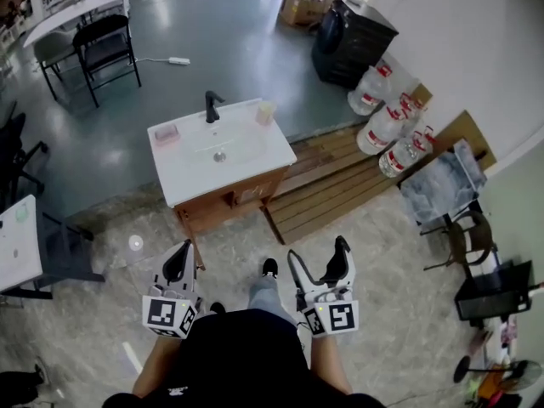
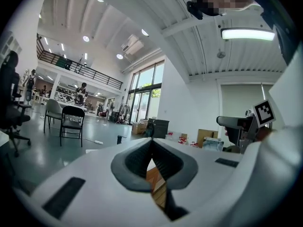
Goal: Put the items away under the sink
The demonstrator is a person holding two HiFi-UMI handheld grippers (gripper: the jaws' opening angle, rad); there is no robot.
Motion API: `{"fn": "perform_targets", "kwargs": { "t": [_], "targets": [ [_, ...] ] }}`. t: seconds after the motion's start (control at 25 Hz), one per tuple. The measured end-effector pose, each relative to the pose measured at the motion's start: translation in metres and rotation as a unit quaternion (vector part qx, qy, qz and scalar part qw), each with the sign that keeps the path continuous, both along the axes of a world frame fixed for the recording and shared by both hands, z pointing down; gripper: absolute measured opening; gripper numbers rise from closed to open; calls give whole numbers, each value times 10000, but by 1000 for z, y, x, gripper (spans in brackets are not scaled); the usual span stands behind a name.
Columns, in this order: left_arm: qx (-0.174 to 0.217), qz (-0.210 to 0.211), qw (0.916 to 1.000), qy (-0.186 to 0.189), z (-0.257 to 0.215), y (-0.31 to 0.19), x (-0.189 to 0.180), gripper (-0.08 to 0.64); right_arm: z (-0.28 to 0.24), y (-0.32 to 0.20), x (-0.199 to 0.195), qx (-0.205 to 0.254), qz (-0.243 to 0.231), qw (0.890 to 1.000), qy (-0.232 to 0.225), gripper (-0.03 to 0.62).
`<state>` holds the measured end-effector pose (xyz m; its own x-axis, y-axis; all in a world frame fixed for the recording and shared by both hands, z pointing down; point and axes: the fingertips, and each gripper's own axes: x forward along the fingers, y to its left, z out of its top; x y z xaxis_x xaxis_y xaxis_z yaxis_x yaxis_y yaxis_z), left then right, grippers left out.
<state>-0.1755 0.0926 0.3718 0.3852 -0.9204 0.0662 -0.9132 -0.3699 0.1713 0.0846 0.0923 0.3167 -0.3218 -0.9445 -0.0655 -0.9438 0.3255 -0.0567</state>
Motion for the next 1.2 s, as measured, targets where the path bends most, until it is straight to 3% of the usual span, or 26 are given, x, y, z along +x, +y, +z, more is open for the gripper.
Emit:
{"fn": "perform_targets", "kwargs": {
  "t": [0.36,0.64,0.96,1.2],
  "targets": [
    [-70,-371,9992,-144,-8,-79,59,6,9,-100,54,-149,-491,9986,-97,463],
    [-79,-1028,9946,-128,-23,-137,108,6,12,-185,95,-301,-1144,9928,-200,462],
    [-76,-1956,9805,-164,-11,-170,127,6,34,-259,110,-540,-1769,9825,-198,462],
    [-205,-2040,9786,-177,13,-198,140,6,71,-301,109,-827,-1838,9791,-275,462]
  ]
}}
